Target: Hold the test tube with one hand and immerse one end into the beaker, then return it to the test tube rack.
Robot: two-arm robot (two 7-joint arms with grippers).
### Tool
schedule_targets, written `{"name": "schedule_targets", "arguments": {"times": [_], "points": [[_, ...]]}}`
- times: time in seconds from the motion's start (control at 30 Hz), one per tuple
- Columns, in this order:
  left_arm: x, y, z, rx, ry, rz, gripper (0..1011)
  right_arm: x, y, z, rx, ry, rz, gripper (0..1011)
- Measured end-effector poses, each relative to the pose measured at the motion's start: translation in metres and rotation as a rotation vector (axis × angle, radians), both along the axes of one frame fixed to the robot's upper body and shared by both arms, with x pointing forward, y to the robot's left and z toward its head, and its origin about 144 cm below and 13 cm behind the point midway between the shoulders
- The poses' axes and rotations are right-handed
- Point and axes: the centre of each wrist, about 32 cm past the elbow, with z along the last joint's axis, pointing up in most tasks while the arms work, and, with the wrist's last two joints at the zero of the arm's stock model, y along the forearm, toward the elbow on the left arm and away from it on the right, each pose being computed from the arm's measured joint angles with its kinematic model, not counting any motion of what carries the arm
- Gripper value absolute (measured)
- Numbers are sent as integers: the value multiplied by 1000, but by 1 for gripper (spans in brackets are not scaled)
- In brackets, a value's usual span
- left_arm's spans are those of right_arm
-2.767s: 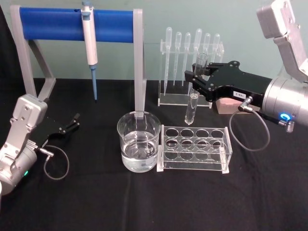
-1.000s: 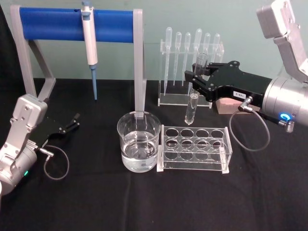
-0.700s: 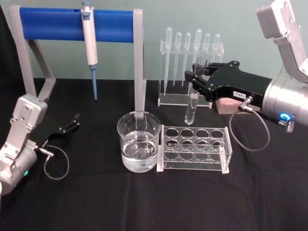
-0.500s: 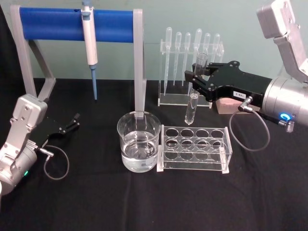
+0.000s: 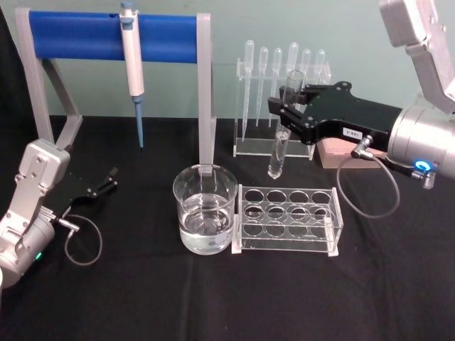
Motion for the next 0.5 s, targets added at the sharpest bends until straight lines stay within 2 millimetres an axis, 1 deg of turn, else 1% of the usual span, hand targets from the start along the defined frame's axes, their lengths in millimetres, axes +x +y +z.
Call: {"name": "schedule_targets", "arguments": {"times": [0.27, 0.5], "points": [[0, 0, 0, 0, 0, 0, 1000, -2, 15, 14, 14, -8, 53, 225], [0, 0, 0, 0, 0, 0, 1000, -1, 33, 15, 24, -5, 82, 225]]}}
